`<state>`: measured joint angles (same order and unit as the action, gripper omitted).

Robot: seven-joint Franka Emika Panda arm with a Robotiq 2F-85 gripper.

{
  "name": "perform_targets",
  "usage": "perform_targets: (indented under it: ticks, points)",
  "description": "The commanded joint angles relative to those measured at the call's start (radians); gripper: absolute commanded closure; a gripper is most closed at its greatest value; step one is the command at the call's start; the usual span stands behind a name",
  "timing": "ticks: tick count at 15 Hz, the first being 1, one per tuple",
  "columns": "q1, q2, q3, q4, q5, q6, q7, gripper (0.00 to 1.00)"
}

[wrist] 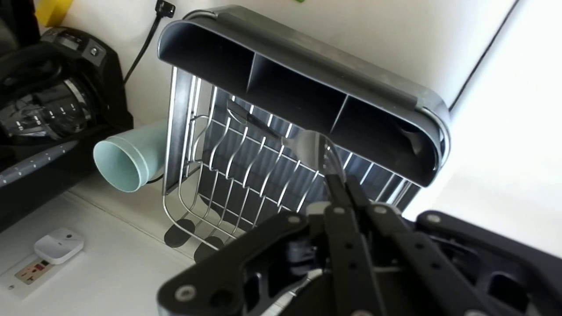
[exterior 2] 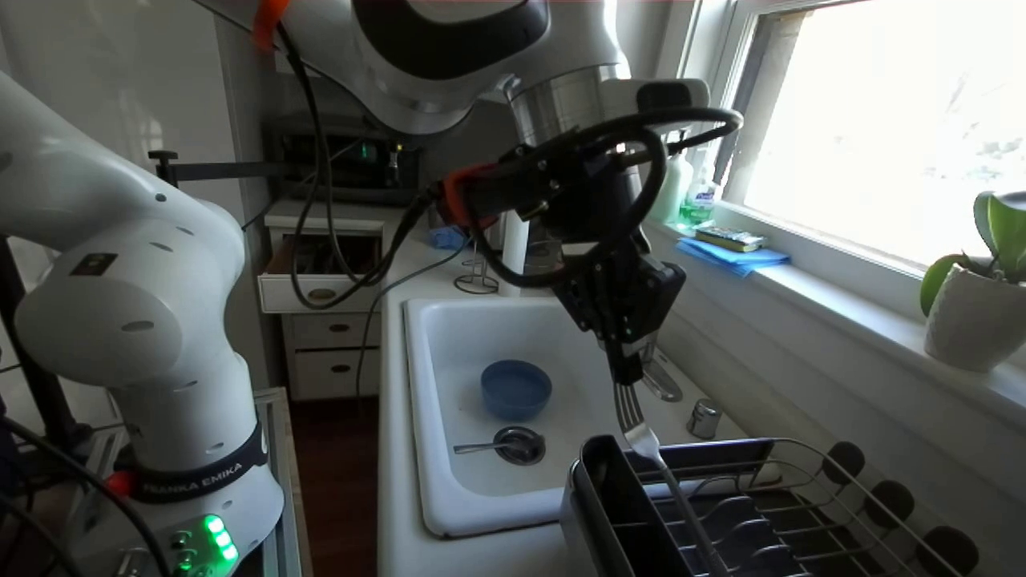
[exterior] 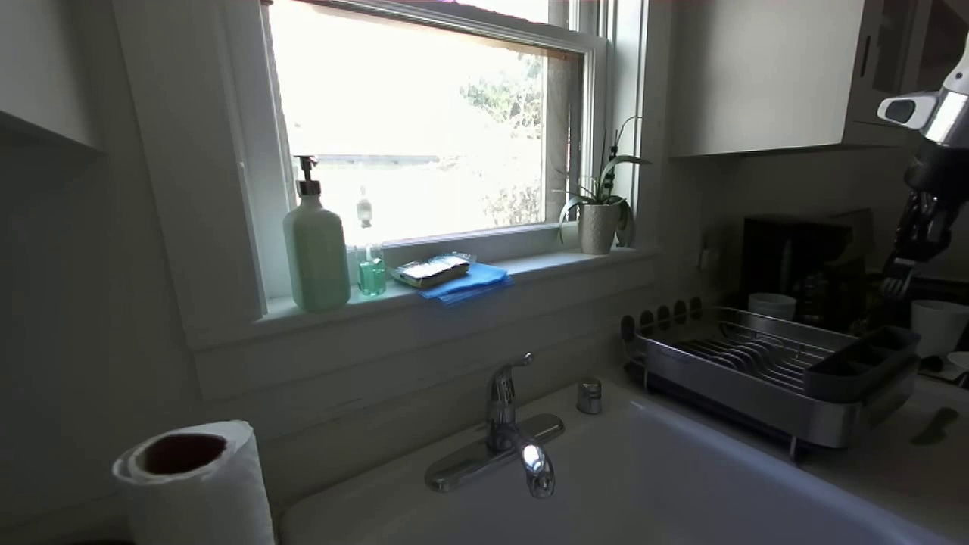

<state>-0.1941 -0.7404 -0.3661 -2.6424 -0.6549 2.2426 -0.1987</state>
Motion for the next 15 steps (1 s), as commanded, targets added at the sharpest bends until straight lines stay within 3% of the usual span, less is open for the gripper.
perform_targets:
  ticks: [1, 7, 15]
  points:
    - [-0.010, 0.012, 0.018, 0.033, 0.091, -0.013, -0.046, 0.99]
    - [-0.024, 0.031, 0.036, 0.050, 0.184, -0.049, -0.072, 0.99]
    - [-0.056, 0.018, 0.063, 0.067, 0.187, -0.073, -0.064, 0.99]
